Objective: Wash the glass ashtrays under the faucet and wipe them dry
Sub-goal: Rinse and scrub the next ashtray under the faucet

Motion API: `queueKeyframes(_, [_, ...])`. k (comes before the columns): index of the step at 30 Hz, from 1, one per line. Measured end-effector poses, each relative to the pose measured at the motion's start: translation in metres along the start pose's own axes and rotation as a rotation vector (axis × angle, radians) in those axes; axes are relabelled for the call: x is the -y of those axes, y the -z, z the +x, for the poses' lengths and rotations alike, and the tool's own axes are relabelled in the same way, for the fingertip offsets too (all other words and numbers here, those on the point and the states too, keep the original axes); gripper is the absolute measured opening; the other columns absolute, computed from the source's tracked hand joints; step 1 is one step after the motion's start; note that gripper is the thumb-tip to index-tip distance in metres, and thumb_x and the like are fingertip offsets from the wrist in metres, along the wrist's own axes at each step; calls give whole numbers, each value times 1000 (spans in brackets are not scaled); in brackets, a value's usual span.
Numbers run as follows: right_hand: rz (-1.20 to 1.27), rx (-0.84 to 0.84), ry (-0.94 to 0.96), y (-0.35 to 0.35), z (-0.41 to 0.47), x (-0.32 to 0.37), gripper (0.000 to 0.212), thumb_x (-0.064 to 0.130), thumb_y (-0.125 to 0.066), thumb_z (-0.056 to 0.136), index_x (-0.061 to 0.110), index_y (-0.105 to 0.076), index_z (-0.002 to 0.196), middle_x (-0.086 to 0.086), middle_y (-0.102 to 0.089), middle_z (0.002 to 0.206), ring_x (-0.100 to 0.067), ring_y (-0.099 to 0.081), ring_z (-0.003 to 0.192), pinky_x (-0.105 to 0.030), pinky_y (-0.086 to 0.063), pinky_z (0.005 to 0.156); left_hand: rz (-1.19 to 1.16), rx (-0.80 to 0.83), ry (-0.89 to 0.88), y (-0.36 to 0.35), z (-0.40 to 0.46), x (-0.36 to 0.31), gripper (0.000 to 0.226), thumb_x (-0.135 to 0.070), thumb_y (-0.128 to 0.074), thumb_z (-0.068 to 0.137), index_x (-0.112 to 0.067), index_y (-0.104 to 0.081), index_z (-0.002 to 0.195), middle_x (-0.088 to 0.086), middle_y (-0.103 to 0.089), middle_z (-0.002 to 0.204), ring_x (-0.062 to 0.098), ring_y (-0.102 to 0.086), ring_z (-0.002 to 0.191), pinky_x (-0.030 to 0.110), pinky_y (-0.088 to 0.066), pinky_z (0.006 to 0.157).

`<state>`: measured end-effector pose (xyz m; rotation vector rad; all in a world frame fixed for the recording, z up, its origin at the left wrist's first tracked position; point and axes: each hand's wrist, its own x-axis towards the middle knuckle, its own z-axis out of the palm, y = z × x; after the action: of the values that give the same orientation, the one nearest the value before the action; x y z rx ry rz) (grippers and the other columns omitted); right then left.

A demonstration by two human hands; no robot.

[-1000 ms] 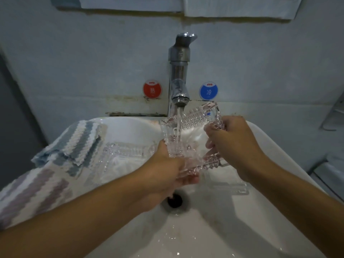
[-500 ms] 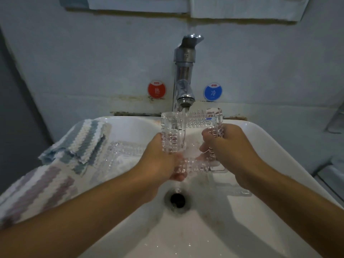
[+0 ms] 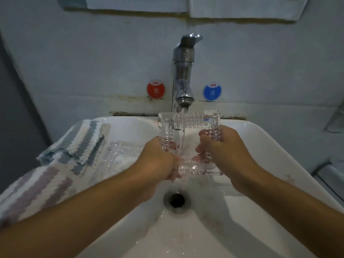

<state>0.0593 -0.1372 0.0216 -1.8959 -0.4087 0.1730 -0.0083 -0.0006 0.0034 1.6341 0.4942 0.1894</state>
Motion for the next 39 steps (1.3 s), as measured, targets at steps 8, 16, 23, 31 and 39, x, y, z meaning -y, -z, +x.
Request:
queueKeyframes(8, [122,141,-5,-10,-6,-3,53,-4,-71,87,27,-48,124,-5,-67,102,-22,-73,80,-36,-63,58,-29,-149,-80,0,3,2,29,5,-44,93,-13,-61,107,8,-60,82,19,-52,65,32,-49,56])
queueKeyframes(16, [218,220,-60,-13,-6,-8,52,-16,-51,89,30,-54,115,-11,-67,105,-27,-68,88,-37,-62,66,73,-40,-72,15,4,-13,29,15,-65,77,-8,-66,96,4,-67,70,15,-60,54,23,-50,46])
queueKeyframes(23, [269,111,-82,-24,-11,-17,45,9,-82,78,22,-55,112,-8,-71,89,-19,-70,69,-24,-56,53,125,-14,-16,15,2,-12,27,0,-74,87,-12,-64,109,11,-72,95,29,-74,71,28,-56,50])
queueKeyframes(31, [536,384,-176,-28,-5,-15,51,-18,-44,86,13,-63,121,-15,-74,105,-26,-72,81,-31,-57,62,202,-69,-35,31,7,-27,19,4,-60,93,-10,-64,105,13,-72,91,18,-64,55,20,-48,41])
queueKeyframes(39, [381,393,-147,-29,-11,-18,27,0,-56,97,16,-67,116,-11,-76,98,-17,-71,71,-24,-50,53,244,-31,-3,33,8,-27,16,3,-53,98,-5,-64,105,16,-72,87,22,-65,55,21,-48,41])
